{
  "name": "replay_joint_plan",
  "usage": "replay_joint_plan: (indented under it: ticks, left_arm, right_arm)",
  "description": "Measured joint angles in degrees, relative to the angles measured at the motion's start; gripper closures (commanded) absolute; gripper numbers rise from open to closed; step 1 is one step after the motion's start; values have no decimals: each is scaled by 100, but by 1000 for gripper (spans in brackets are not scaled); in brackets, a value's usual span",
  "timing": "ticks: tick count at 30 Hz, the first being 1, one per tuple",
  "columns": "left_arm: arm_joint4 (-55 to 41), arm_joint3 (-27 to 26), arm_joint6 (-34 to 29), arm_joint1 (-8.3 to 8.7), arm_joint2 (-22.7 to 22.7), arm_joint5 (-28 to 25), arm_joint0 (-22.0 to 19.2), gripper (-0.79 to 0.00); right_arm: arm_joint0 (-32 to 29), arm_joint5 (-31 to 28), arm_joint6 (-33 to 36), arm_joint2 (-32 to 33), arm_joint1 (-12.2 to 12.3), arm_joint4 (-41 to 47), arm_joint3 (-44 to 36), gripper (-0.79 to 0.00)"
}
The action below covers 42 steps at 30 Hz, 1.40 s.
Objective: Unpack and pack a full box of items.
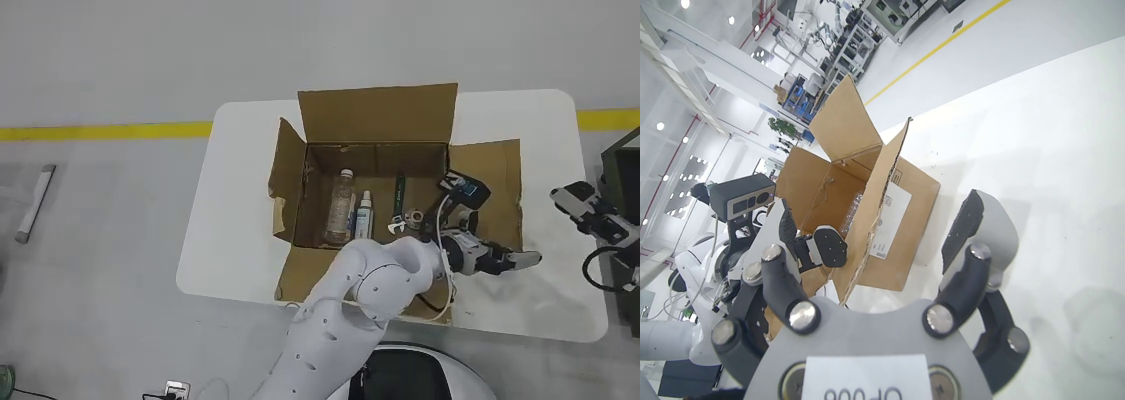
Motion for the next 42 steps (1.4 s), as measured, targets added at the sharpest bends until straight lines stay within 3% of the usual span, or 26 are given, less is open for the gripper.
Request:
replay_joint_plan:
  ticks: [2,3,4,13,19,25,29,32,42]
  left_arm:
    - [18,-18,-5,13,-19,12,8,-785]
    - [25,-33,-12,21,-31,17,17,-785]
    - [27,-42,-17,27,-39,17,24,-785]
    - [336,-399,-151,148,-329,103,164,-785]
    - [1931,-912,-370,360,-824,343,448,-785]
    - [3599,-692,-790,460,-873,682,440,-785]
    - [4513,-354,-1054,451,-677,904,278,-785]
    - [4661,-98,-1047,423,-628,1109,170,-785]
    - [4665,-87,-1028,422,-626,1115,166,-785]
  right_arm:
    - [34,8,27,-144,-2,-5,41,-163]
    - [66,19,58,-236,-2,-22,65,-145]
    - [94,28,72,-300,-1,-70,80,-3]
    - [300,88,-16,-815,-9,-430,299,0]
    - [271,64,-82,-919,-8,-706,318,0]
    - [262,24,-136,-944,-1,-907,301,0]
    - [206,-18,-159,-943,3,-1029,224,0]
    - [142,-33,-190,-940,3,-1068,181,0]
    - [53,-98,-335,-900,2,-1077,88,0]
